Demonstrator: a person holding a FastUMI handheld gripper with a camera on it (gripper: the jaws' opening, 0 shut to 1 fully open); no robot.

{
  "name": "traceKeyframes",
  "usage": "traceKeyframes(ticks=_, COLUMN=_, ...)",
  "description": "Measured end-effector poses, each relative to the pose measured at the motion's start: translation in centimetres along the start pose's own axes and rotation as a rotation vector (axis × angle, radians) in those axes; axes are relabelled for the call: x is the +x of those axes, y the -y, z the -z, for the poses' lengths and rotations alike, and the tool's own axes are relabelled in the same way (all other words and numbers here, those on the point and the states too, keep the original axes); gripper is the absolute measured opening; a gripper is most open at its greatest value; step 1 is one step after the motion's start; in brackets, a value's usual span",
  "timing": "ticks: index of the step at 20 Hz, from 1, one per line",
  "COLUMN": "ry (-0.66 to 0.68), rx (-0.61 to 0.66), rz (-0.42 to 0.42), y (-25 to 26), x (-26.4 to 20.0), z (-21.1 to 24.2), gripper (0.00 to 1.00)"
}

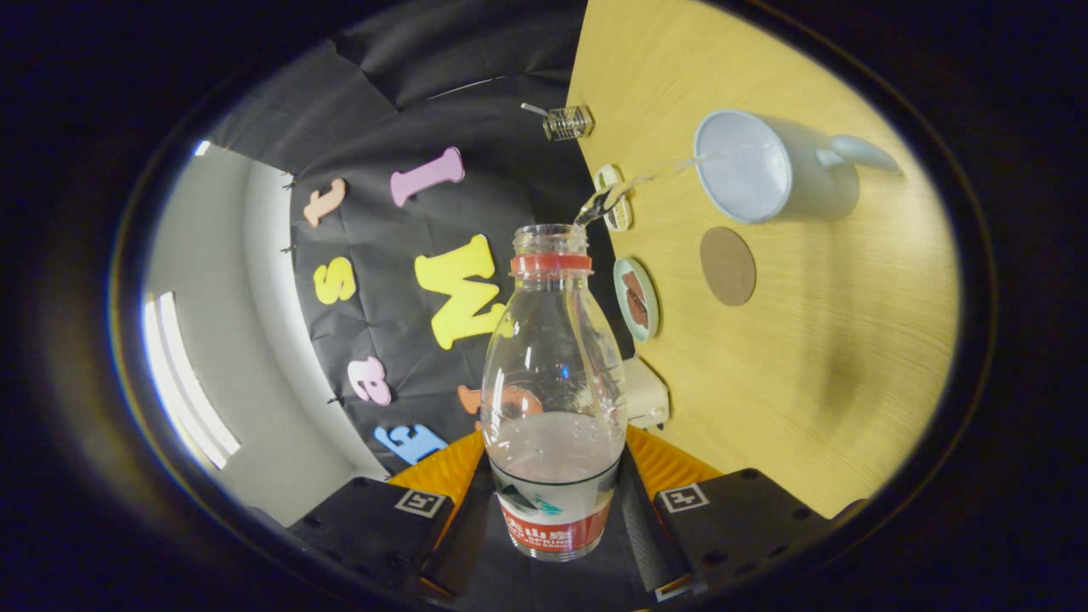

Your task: Take the bottle from table, then pour the juice into the cup, finally place the bottle on the coaster

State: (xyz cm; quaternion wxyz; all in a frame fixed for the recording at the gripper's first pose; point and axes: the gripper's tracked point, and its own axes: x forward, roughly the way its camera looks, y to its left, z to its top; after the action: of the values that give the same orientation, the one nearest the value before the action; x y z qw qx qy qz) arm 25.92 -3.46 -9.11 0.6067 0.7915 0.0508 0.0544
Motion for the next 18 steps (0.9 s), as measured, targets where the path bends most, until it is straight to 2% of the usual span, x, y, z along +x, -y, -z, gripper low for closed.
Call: traceKeyframes(ticks=18, ry=-0.015, rx=0.073, rz=-0.025, y=-0.81, x=0.41, z=0.65, gripper=0.76)
